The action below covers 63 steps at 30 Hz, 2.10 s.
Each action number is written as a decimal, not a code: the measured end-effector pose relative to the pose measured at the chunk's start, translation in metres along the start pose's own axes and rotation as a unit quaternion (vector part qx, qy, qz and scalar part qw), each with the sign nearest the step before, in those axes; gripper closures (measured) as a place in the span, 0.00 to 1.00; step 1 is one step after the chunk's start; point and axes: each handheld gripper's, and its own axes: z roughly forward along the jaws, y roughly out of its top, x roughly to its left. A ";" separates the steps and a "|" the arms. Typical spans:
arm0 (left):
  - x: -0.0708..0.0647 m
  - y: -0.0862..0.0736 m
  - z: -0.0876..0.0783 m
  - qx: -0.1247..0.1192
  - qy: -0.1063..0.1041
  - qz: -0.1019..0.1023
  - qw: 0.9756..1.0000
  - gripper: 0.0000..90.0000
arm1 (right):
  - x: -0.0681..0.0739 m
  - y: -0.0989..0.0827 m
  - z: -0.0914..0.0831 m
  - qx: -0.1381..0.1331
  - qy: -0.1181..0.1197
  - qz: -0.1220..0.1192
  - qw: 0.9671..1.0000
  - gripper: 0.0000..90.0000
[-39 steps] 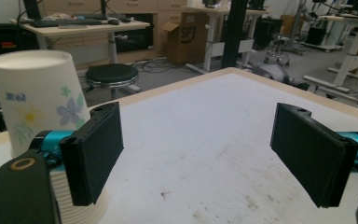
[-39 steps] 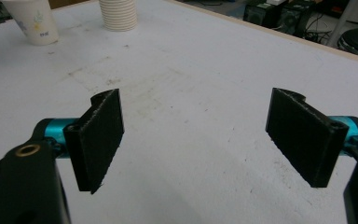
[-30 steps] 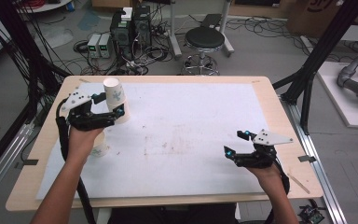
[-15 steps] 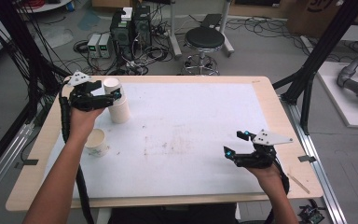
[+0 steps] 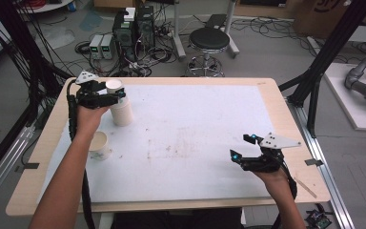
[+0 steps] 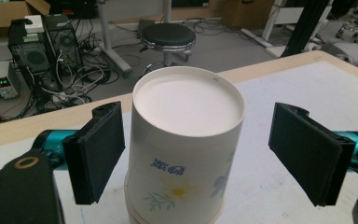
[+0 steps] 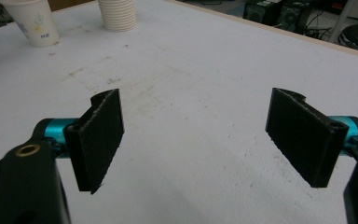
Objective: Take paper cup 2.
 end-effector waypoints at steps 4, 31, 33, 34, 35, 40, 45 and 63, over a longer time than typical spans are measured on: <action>0.002 0.000 0.007 0.003 0.000 -0.001 1.000 0.23 | 0.001 0.000 0.000 0.002 0.000 -0.002 1.000 0.22; 0.004 0.005 -0.003 -0.031 0.001 -0.002 1.000 0.39 | 0.000 -0.001 -0.003 0.000 -0.002 0.001 1.000 0.22; 0.006 0.006 -0.005 -0.034 0.001 -0.006 0.999 0.39 | 0.000 0.000 -0.003 -0.001 -0.001 -0.002 1.000 0.22; 0.006 0.007 -0.006 -0.037 0.002 -0.008 0.999 0.39 | 0.000 0.000 -0.003 0.000 0.000 -0.002 1.000 0.22; 0.006 0.008 -0.008 -0.039 0.003 -0.008 0.999 0.39 | 0.000 0.000 -0.003 -0.001 0.000 -0.002 1.000 0.22; 0.004 0.018 -0.016 -0.048 0.009 0.003 0.999 0.39 | 0.001 0.001 -0.003 -0.001 0.000 -0.002 1.000 0.22; -0.002 0.028 -0.029 -0.077 0.011 0.012 0.997 0.39 | 0.002 0.001 -0.004 -0.001 0.001 -0.001 1.000 0.22; -0.013 0.032 -0.070 -0.140 -0.017 0.015 0.990 0.40 | 0.006 0.002 0.000 0.001 0.006 -0.006 1.000 0.22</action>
